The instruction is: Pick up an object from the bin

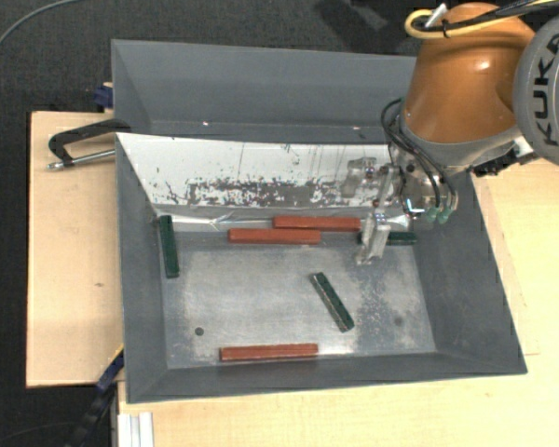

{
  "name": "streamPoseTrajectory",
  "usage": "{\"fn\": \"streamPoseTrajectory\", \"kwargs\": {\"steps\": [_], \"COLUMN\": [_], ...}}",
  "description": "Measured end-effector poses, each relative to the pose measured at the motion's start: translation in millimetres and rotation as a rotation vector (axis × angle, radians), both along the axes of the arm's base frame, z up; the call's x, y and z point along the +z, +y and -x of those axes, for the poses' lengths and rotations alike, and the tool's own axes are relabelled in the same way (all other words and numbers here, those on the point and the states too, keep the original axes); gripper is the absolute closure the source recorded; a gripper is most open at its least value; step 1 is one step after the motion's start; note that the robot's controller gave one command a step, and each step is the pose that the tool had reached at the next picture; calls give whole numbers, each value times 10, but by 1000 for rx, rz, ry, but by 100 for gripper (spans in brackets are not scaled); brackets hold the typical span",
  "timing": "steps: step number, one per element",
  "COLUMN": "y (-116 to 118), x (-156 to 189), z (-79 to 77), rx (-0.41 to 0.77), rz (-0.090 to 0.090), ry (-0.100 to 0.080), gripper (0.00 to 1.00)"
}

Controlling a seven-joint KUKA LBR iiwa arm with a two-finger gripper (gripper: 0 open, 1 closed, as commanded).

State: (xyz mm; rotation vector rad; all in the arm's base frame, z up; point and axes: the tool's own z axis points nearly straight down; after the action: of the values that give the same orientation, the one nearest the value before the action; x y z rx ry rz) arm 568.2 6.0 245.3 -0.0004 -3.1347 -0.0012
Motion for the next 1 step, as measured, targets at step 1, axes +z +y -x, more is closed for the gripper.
{"fn": "streamPoseTrajectory", "kwargs": {"steps": [1], "y": [-136], "x": [-1274], "z": [307], "rx": [243], "rz": [-2], "ry": [0], "gripper": [0]}}
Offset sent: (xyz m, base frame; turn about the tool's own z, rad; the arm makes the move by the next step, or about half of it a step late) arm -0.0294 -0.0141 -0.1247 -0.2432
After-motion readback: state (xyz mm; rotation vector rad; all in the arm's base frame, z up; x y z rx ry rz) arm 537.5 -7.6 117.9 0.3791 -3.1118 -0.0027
